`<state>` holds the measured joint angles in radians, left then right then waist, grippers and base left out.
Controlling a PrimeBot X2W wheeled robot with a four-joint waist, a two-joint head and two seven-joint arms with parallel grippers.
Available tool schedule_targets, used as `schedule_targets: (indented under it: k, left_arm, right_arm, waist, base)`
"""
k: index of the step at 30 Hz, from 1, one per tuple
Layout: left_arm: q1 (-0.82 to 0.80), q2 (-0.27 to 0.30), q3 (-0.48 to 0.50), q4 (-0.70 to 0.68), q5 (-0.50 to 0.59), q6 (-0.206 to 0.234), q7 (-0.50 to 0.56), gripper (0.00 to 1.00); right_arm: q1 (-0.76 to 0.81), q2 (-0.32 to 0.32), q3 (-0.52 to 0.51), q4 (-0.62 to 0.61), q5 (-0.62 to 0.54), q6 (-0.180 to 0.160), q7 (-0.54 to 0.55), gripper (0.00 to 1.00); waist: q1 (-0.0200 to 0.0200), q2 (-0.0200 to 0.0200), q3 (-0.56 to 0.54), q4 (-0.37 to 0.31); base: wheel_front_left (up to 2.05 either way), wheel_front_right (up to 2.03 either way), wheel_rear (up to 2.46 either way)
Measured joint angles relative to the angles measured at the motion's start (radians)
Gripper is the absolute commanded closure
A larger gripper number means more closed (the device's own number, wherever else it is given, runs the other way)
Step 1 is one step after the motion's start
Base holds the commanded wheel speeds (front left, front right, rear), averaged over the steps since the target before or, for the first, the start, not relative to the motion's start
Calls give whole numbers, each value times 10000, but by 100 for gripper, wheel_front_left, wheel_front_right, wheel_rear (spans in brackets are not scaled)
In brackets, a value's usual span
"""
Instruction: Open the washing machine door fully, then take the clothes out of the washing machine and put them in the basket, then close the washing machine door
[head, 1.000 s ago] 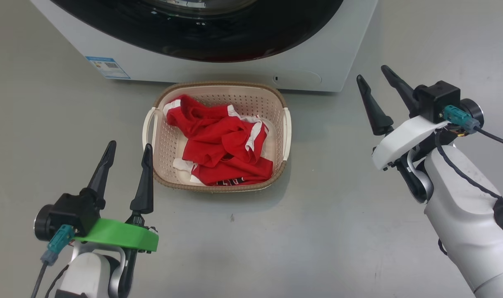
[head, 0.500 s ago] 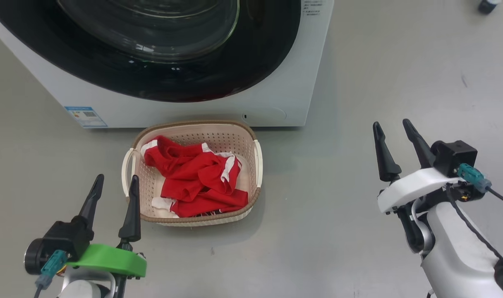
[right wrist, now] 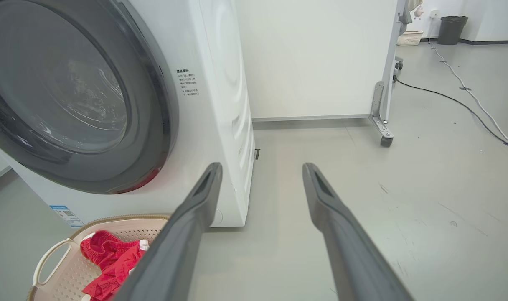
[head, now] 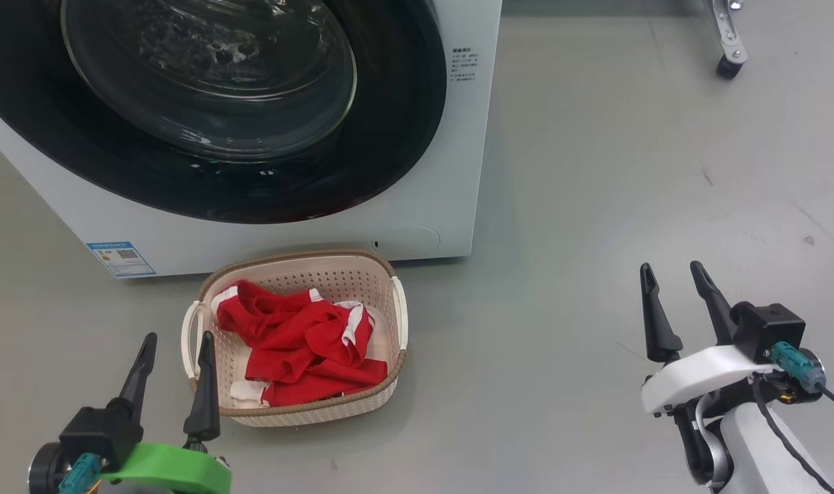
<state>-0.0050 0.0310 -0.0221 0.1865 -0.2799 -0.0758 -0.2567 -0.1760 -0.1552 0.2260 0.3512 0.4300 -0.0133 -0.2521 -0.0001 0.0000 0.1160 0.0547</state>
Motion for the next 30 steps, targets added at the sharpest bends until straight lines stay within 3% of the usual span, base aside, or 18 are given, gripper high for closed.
schedule_targets:
  k: [30]
  left_arm:
    - [871,25,125,-209,81,15,0,0]
  right_arm:
    - [1793,474,-757,-1354,-993,-67,0,0]
  waist:
    - [0,0,-882,-188]
  base:
    - [0,0,0]
